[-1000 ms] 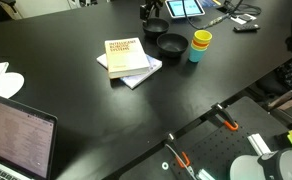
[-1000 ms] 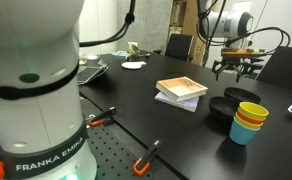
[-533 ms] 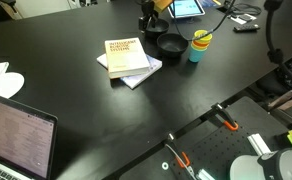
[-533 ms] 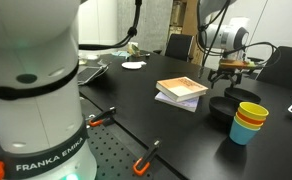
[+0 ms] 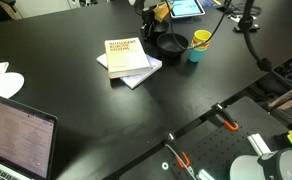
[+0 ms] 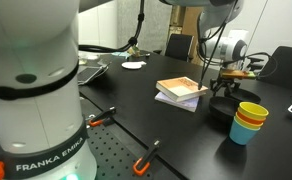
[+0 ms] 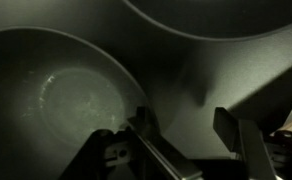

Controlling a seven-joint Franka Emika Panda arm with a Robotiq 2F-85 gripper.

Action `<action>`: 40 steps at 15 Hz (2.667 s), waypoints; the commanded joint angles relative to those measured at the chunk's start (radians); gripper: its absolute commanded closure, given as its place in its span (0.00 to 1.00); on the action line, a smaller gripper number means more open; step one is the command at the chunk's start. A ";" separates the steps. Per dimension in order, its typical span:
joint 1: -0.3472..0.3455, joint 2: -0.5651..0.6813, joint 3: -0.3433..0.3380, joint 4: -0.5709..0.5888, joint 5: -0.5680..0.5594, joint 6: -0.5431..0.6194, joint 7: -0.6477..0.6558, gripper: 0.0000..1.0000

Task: Put the furthest black bowl in the closest black bowl

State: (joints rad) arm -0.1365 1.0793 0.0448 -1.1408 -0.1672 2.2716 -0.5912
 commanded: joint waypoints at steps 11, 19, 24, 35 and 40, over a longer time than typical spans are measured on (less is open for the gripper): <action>0.079 -0.039 -0.010 0.043 -0.020 -0.043 0.000 0.91; 0.183 -0.169 -0.068 0.004 -0.112 -0.040 0.142 0.91; 0.200 -0.138 -0.071 0.049 -0.104 -0.144 0.229 0.59; 0.172 0.026 -0.049 0.152 -0.068 -0.028 0.272 0.00; 0.167 0.091 -0.062 0.202 -0.068 0.029 0.281 0.01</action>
State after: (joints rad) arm 0.0388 1.1128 -0.0169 -1.0207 -0.2462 2.2740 -0.3184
